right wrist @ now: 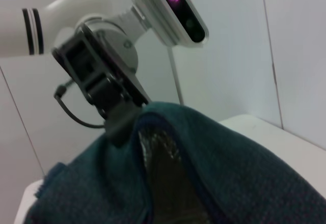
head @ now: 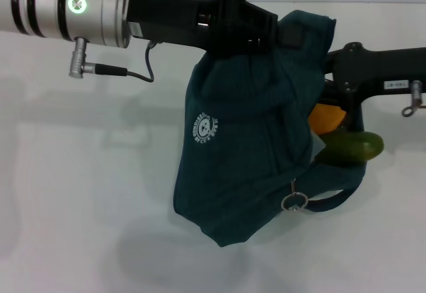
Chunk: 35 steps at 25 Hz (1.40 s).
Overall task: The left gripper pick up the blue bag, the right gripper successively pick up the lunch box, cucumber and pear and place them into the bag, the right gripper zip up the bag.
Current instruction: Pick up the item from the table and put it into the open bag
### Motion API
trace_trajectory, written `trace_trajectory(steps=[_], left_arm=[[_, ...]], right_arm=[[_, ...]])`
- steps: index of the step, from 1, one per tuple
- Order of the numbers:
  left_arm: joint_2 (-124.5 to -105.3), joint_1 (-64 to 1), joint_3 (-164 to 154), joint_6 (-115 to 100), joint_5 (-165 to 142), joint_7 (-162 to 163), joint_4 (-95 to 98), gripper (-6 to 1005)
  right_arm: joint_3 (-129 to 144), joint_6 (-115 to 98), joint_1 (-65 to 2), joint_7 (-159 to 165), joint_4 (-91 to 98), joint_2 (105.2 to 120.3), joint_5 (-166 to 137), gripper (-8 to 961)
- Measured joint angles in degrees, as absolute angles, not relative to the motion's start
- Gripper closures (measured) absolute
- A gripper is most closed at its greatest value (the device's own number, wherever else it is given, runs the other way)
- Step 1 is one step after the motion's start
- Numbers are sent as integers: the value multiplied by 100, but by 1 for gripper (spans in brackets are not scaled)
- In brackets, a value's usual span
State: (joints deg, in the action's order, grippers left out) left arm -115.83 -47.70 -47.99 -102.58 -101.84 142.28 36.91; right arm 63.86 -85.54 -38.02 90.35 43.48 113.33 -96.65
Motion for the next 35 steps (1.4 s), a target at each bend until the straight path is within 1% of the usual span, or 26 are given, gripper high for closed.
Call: trace_trajectory(steps=[3,9,14,19,26,35], left_arm=[[-11583,-4758,-4791,-10252,-10171,14220,3687,930],[-11601,-4789,-4795,-10253,-10161,14220,3683,930],[-11611,-4796,-4800,-10256,-10152,14220,3681,930],[-11618,-4781,-4799,-10257,-10150,14220,3673,930],[-11615,-4785,-4799,-10252,-10150,14213,3673,930],[-11609,-4799,-4787,-10243,-10151,14132,3562,930]], right_arm=[[6229,-8735,-3721,9080,4427,11309,-9663,697],[6148,-8803,-3688,9188,4444,11262,-9681,649],[5980,-8996,-3674,9214,4457,11252,-9663,434],[5661,-9326,-3669,9225,4459,11220,-9662,439],[5499,-9612,-3665,9364,4459,11120,-9652,443],[5432,-9782,-3668,9422,4452,11118,-9610,443]])
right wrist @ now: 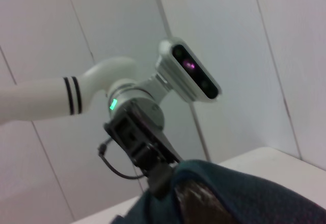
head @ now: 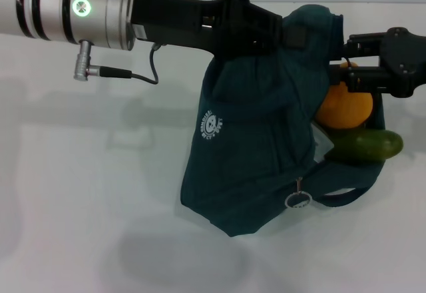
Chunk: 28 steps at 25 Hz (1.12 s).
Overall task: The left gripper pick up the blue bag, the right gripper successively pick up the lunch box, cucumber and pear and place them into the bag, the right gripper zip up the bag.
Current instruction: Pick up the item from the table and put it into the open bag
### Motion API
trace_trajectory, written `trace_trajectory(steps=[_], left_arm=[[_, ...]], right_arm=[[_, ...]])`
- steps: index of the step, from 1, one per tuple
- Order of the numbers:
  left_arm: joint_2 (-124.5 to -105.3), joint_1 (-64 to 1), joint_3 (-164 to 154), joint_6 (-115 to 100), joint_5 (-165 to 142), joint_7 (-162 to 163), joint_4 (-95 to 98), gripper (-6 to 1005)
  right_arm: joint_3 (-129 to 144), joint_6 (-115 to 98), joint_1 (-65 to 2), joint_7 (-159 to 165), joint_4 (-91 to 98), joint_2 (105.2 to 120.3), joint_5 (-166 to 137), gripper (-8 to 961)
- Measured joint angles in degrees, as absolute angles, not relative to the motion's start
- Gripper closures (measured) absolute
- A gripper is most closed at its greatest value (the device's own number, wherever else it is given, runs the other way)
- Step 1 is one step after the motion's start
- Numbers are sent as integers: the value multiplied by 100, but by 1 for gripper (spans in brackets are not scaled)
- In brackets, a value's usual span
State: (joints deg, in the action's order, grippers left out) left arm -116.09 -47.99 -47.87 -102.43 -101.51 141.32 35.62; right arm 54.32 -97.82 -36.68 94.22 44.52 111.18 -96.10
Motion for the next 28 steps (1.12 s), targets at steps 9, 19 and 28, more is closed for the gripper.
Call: trace_trajectory(steps=[9,19,28], left_arm=[[-11591,-4769,-4768,-10237,-10150,14086,3542,930],[-11583,-4758,-4768,-10220,-10159,14076,3542,929],[-11586,-4782,-4763,-10166,-10171,14072,3542,929]], right_arm=[[5060,-10295,-3671,9674,4439,11018,-9558,443],[4610,-10712,-3492,9759,4383,10881,-9489,444],[4604,-11025,-3445,9863,4378,10871,-9491,444]])
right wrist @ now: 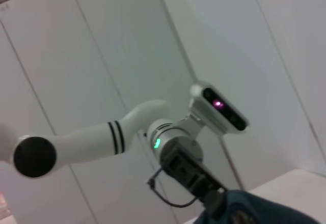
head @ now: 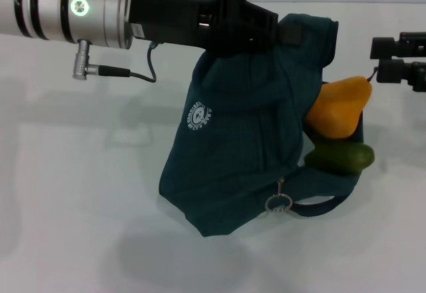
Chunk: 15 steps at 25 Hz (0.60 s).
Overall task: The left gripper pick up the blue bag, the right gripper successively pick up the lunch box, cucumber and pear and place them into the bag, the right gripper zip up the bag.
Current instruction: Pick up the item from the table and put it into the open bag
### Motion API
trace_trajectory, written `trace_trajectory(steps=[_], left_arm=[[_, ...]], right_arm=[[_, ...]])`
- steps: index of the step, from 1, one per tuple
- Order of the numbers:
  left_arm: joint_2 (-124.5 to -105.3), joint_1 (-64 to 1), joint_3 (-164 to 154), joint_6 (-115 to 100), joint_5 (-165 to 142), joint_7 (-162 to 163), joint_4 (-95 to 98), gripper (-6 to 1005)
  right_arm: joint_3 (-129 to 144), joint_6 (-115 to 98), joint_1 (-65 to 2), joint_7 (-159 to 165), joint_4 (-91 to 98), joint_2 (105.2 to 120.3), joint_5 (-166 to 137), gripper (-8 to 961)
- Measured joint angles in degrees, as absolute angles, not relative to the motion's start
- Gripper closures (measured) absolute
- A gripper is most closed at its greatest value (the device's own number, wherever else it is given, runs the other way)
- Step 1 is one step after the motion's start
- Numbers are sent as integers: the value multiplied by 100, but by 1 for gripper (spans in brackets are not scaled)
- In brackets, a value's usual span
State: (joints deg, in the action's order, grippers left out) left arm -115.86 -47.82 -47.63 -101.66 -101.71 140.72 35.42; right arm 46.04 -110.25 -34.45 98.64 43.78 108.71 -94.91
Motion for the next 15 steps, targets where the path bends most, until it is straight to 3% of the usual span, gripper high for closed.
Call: trace_trajectory(steps=[5,15], left_arm=[[-11584,-4767,-4763,-10149,-10171,14063,3542,929],[-11579,-4761,-4755,-10131,-10166,14030,3542,929]], right_arm=[[4432,-11100,-3373,9895,4410,10832,-9483,444],[3485,-10775,-2908,9863,4383,10604,-9538,444]])
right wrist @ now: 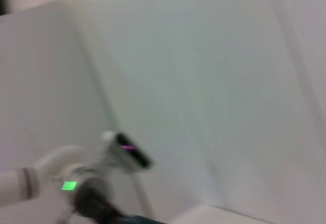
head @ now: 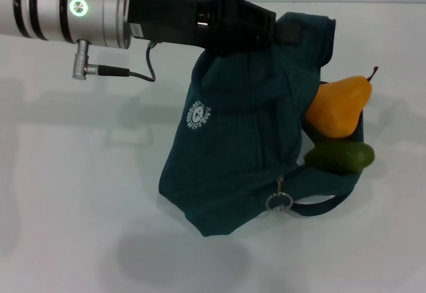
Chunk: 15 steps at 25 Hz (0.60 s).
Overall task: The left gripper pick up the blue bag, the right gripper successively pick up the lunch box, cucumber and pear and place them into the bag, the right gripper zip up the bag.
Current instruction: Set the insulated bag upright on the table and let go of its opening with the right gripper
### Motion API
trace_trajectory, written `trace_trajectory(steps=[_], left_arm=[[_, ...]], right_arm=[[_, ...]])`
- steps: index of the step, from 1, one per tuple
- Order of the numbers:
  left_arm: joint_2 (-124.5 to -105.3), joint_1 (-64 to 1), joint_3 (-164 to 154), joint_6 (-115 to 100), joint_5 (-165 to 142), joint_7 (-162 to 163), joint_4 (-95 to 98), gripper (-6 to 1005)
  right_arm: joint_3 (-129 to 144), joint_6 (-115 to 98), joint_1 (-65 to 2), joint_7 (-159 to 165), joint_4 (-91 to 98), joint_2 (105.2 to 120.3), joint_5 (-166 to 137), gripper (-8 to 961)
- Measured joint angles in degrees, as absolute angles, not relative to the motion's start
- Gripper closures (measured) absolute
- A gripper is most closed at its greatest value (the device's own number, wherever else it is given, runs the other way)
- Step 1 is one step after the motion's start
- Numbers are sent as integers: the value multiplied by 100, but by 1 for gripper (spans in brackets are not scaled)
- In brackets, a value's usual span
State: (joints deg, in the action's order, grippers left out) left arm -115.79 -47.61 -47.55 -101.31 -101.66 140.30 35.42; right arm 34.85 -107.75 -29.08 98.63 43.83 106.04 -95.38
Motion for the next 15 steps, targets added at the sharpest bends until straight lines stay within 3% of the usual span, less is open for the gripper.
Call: trace_trajectory(steps=[10,15], left_arm=[[-11583,-4764,-4755,-10131,-10151,14010,3542,929],[-11584,-4750,-4754,-10133,-10150,14010,3542,929]], right_arm=[[3506,-9593,-2763,9816,3519,10770,-10648,444],[3616,-9265,-2845,9782,3218,10955,-10906,444]])
